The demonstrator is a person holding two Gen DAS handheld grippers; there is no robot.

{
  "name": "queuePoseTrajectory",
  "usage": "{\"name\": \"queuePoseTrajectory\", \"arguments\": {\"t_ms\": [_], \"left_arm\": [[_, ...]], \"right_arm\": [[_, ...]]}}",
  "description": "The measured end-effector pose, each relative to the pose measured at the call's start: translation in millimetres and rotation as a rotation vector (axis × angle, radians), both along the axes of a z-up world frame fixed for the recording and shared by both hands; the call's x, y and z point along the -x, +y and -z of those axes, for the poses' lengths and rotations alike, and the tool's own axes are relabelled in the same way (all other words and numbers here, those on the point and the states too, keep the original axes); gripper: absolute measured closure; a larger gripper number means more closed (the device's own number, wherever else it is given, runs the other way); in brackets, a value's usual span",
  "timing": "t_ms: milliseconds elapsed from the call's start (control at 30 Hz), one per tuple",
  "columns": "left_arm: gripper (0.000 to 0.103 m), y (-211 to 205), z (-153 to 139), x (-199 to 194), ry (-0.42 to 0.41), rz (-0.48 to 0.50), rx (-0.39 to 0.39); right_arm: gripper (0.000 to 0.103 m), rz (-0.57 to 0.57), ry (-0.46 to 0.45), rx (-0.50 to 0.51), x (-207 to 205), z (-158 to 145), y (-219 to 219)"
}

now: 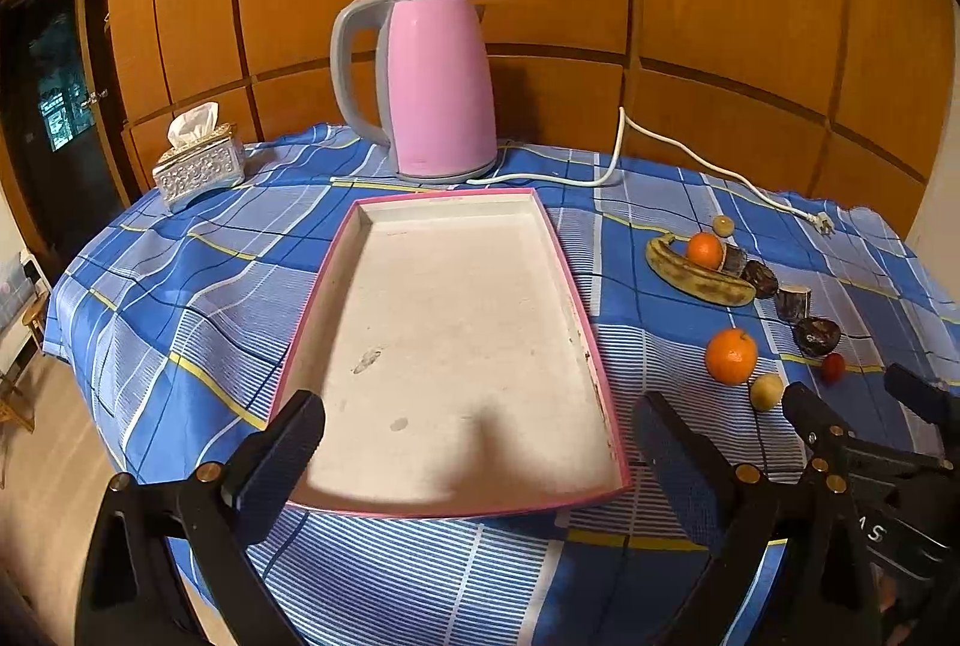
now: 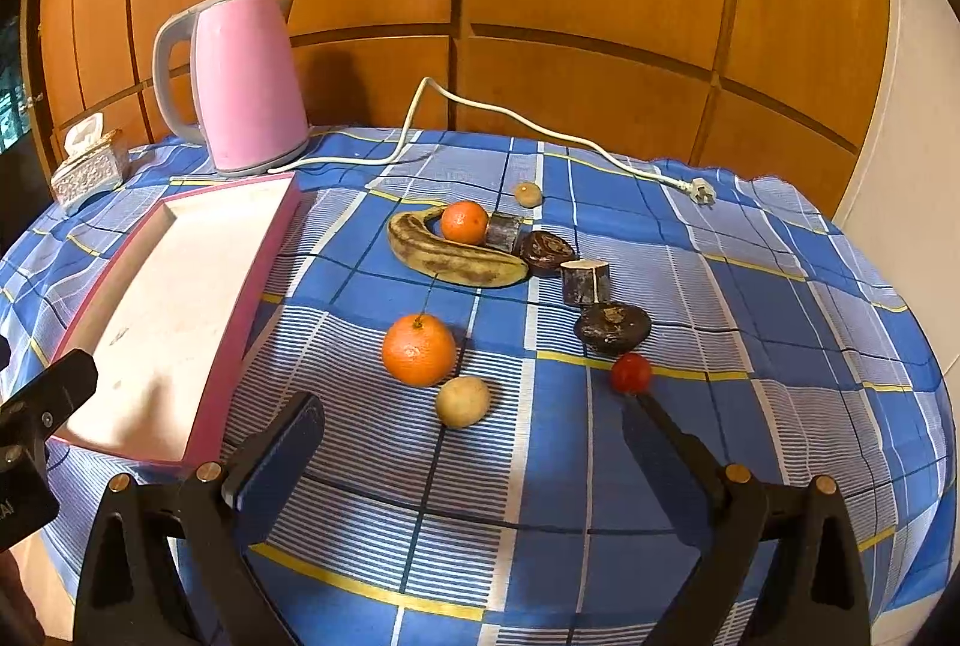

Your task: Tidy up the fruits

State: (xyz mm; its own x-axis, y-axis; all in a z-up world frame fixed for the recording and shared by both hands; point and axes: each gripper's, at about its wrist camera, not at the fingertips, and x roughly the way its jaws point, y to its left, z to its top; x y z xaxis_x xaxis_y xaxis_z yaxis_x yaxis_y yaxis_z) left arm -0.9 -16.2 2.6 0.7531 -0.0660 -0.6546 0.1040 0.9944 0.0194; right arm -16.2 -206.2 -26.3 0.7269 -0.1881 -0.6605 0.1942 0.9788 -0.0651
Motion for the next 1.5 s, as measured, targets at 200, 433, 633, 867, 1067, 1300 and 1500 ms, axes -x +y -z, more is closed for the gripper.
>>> {"name": "queuePoseTrajectory", "arguments": {"t_ms": [200, 433, 633, 867, 1067, 1300, 1500], "left_arm": [[0.000, -5, 0, 0, 0.004, 0.020, -0.007], [0.000, -11, -1, -1, 0.008, 0.088, 0.032], [0.000, -24, -3, -4, 0.024, 0.190, 0.069], [0.000, -58, -7, -24, 0.116, 0.367, 0.053], [0.013, -98, 4, -34, 0.171, 0.477, -0.001], [0.040, -132, 32, -73, 0.330, 0.489, 0.067], [0.040, -152, 55, -102, 0.415, 0.447, 0.145]], "right_arm": [[0.002, 0.005, 0.003, -0.008, -1, 1, -3], [0.002, 0.026, 0.006, -0.017, 0, 3, -12], [0.002, 0.075, 0.005, -0.043, 4, 2, -37], [0.002, 0.181, 0.014, -0.087, 26, 3, -90], [0.005, 0.266, 0.037, -0.117, 41, 12, -122], [0.006, 0.262, 0.035, -0.128, 42, 16, -127], [0.006, 0.237, 0.050, -0.138, 39, 23, -123]]}}
